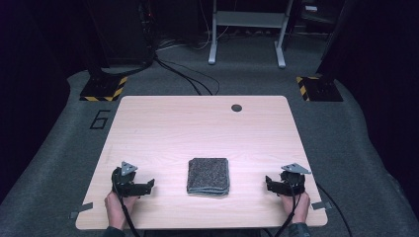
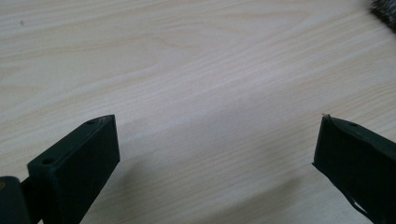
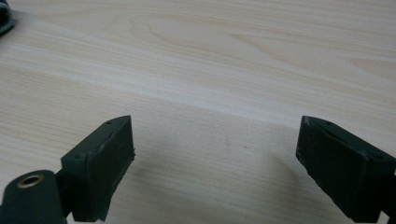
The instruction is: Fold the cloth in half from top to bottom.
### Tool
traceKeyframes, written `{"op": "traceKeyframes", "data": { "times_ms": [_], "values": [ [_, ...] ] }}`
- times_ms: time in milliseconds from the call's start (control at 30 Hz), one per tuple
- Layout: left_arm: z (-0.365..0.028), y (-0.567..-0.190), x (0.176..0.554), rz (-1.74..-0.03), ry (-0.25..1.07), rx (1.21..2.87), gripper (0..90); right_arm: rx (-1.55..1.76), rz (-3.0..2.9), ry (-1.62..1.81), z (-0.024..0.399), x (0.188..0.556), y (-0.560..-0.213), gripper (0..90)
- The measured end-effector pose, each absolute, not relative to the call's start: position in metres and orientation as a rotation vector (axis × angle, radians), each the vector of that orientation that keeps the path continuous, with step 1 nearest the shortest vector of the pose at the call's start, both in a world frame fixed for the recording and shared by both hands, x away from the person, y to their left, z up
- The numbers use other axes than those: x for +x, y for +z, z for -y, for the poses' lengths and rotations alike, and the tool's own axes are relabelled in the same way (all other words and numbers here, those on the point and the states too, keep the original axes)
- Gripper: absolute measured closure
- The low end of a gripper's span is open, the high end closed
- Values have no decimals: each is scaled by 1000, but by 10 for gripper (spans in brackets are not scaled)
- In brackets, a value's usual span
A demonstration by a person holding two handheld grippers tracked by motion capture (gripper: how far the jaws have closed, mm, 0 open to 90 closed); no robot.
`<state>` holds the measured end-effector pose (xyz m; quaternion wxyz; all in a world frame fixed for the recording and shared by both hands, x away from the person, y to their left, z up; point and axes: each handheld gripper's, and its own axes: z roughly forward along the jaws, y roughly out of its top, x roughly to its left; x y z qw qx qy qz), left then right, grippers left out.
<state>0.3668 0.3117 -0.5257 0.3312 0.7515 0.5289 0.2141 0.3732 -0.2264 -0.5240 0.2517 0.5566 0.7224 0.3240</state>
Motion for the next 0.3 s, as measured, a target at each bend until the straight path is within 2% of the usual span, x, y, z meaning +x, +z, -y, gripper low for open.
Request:
{"op": "traceKeyframes", "data": {
  "times_ms": [300],
  "values": [
    [-311, -532, 367, -1379, 589, 1983, 0, 1529, -1986, 866, 232, 374, -529, 77]
  ]
}}
